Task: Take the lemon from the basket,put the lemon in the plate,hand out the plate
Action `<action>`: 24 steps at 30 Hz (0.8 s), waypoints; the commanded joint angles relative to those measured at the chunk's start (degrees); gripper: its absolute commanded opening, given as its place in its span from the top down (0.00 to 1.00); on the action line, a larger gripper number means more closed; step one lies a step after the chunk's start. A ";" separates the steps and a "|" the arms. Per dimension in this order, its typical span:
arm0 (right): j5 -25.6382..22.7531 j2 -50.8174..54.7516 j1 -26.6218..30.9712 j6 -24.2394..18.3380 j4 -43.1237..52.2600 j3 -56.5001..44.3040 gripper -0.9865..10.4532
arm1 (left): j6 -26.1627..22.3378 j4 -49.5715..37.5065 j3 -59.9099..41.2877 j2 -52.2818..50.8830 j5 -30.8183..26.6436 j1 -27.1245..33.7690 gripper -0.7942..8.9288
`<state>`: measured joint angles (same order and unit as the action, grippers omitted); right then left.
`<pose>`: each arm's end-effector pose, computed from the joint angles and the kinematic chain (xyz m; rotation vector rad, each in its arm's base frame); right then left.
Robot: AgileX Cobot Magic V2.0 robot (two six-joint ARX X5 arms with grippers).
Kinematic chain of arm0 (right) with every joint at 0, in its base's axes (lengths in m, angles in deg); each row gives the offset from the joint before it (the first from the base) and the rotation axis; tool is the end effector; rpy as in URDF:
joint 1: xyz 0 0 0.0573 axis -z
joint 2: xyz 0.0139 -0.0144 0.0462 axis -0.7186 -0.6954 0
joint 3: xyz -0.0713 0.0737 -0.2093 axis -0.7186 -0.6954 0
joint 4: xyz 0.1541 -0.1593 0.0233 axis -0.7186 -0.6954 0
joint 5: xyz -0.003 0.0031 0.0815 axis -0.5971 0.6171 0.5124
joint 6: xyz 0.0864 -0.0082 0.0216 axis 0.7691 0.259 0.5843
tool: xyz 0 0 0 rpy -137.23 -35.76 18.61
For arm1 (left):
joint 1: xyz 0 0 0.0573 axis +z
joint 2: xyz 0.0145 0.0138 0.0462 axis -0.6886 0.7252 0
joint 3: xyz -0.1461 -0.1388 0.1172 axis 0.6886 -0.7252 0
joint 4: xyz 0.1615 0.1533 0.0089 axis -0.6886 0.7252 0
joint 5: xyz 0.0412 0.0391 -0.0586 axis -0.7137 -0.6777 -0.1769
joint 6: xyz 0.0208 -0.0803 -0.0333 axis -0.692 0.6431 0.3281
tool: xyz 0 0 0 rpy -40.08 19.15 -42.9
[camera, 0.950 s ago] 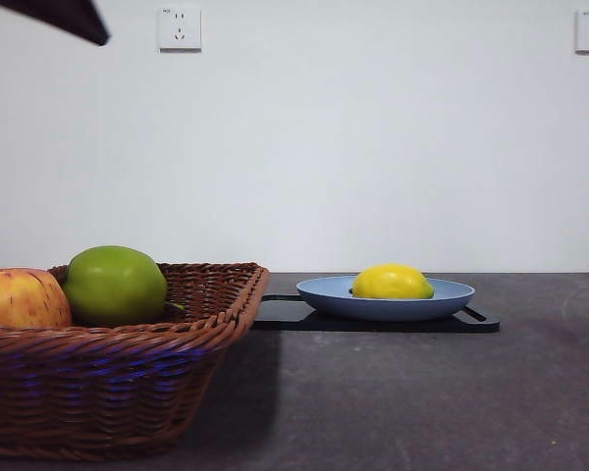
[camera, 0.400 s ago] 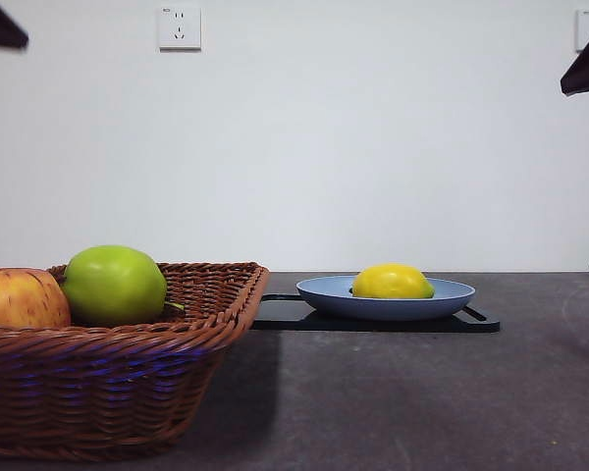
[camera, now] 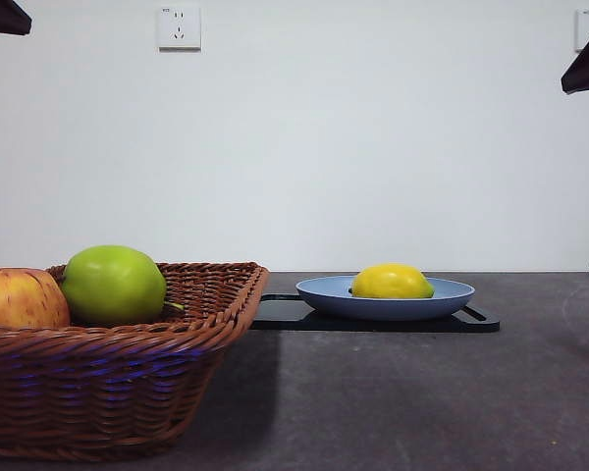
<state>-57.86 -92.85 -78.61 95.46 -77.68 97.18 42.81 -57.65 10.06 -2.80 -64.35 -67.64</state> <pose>0.1545 0.0820 0.2211 0.0636 0.2607 0.3612 0.1522 -0.0773 0.2457 -0.0371 0.1790 -0.5222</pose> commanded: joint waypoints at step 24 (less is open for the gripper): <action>-0.28 0.15 -0.42 0.48 0.74 0.61 0.91 | -3.65 -3.28 -22.82 -25.24 -3.19 25.64 0.91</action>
<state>-57.86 -92.58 -78.61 95.62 -77.71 97.18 37.24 -59.86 -12.08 -27.89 -67.81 -42.26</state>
